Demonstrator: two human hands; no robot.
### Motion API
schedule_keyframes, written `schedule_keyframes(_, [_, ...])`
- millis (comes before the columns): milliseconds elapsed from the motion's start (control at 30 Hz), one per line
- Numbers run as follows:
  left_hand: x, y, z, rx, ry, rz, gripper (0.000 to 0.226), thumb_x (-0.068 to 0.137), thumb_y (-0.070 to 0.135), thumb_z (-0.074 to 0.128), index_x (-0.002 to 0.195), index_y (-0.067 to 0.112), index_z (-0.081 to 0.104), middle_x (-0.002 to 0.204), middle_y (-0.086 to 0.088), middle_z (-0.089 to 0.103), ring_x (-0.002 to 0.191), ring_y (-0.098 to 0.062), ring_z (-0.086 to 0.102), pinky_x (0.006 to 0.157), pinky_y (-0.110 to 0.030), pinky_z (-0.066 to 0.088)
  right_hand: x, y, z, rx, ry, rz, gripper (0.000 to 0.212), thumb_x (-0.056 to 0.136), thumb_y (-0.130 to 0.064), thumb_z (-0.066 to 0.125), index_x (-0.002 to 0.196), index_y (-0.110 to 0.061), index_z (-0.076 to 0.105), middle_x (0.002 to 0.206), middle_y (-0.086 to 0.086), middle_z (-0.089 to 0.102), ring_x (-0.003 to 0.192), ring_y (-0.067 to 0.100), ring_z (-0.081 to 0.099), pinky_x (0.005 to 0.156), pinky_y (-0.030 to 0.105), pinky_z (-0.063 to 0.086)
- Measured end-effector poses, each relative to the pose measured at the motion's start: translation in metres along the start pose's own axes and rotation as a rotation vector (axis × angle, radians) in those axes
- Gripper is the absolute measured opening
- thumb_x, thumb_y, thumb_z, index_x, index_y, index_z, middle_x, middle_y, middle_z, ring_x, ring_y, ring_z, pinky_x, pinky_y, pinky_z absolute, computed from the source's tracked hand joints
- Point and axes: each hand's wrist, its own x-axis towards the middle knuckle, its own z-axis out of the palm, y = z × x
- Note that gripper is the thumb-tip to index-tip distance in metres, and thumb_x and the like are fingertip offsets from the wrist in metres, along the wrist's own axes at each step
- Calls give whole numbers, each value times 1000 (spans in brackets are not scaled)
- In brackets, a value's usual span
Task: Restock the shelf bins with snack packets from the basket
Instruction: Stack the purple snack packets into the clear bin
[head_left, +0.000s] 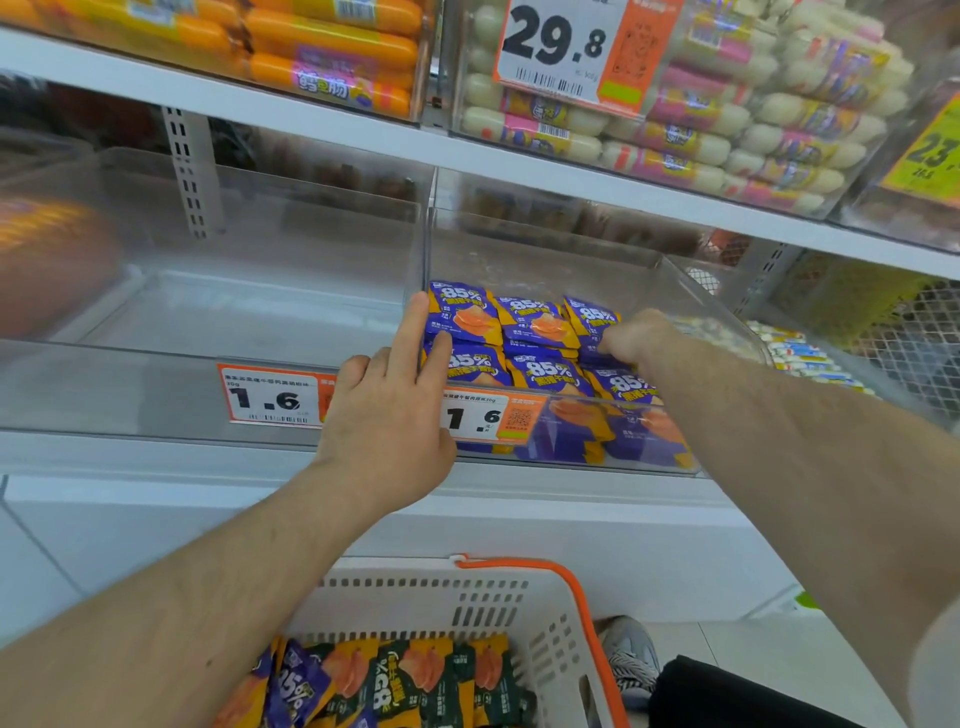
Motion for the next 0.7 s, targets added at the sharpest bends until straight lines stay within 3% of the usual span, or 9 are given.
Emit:
schedule_keyframes(33, [-1, 0, -1, -28, 17, 3, 86, 81, 41, 64, 150, 15, 20, 160, -13, -14, 129, -25, 38, 108, -42, 30, -6, -1, -3, -16, 22, -20, 22, 87, -19, 65, 99, -1, 57, 98, 16, 58, 85, 30, 56, 64, 33, 43])
schedule_keyframes(133, [-7, -7, 3, -117, 218, 82, 79, 62, 23, 78, 134, 6, 50, 149, -18, 24, 118, -33, 37, 99, -50, 38, -37, -11, -9, -63, 126, -107, 12, 83, -13, 59, 75, -5, 55, 86, 14, 59, 81, 32, 58, 63, 33, 44])
schedule_keyframes(167, [-10, -9, 6, -157, 299, 127, 71, 61, 18, 75, 128, 6, 54, 141, -17, 32, 112, -34, 39, 93, -49, 38, -49, -14, -7, -72, 167, -163, 6, 81, -12, 59, 80, -6, 59, 90, 14, 61, 88, 33, 60, 68, 34, 47])
schedule_keyframes(233, [-18, -13, 5, -227, 343, 243, 54, 65, 17, 64, 118, 9, 58, 122, -13, 42, 97, -31, 46, 79, -44, 43, -77, -17, 2, -32, 342, -363, 21, 77, -12, 61, 97, -11, 67, 102, 13, 63, 102, 36, 58, 82, 39, 49])
schedule_keyframes(333, [-35, -23, 8, -274, 113, 365, 38, 69, 17, 59, 107, 14, 64, 101, -5, 62, 81, -29, 63, 65, -36, 53, -123, -13, 21, 70, 743, -832, 20, 69, -14, 60, 87, -13, 69, 95, 12, 61, 93, 34, 54, 75, 38, 38])
schedule_keyframes(400, [-52, -35, 12, -269, -164, 336, 32, 81, 17, 57, 112, 20, 65, 104, 4, 67, 92, -23, 66, 76, -32, 51, -156, -5, 43, 172, 788, -1020, 16, 67, -12, 62, 82, -12, 67, 88, 11, 59, 86, 29, 50, 71, 36, 32])
schedule_keyframes(467, [-64, -48, 19, -237, -391, 259, 33, 90, 21, 52, 120, 27, 62, 118, 9, 64, 107, -18, 60, 88, -27, 46, -186, 8, 82, 284, 629, -1039, 15, 69, -13, 60, 82, -11, 67, 84, 9, 58, 84, 28, 50, 72, 37, 35])
schedule_keyframes(533, [-74, -58, 20, -195, -531, 205, 33, 92, 23, 50, 123, 29, 61, 124, 8, 61, 112, -17, 57, 92, -27, 44, -212, 26, 133, 329, 355, -946, 19, 71, -18, 54, 83, -11, 67, 82, 5, 60, 81, 26, 53, 74, 36, 41])
schedule_keyframes(700, [-90, -73, 30, -120, -797, 145, 31, 95, 27, 49, 125, 27, 58, 127, 3, 58, 114, -18, 53, 96, -35, 45, -267, 63, 233, 231, -523, -346, 10, 89, -11, 56, 91, -8, 65, 85, 7, 64, 77, 23, 57, 71, 35, 49])
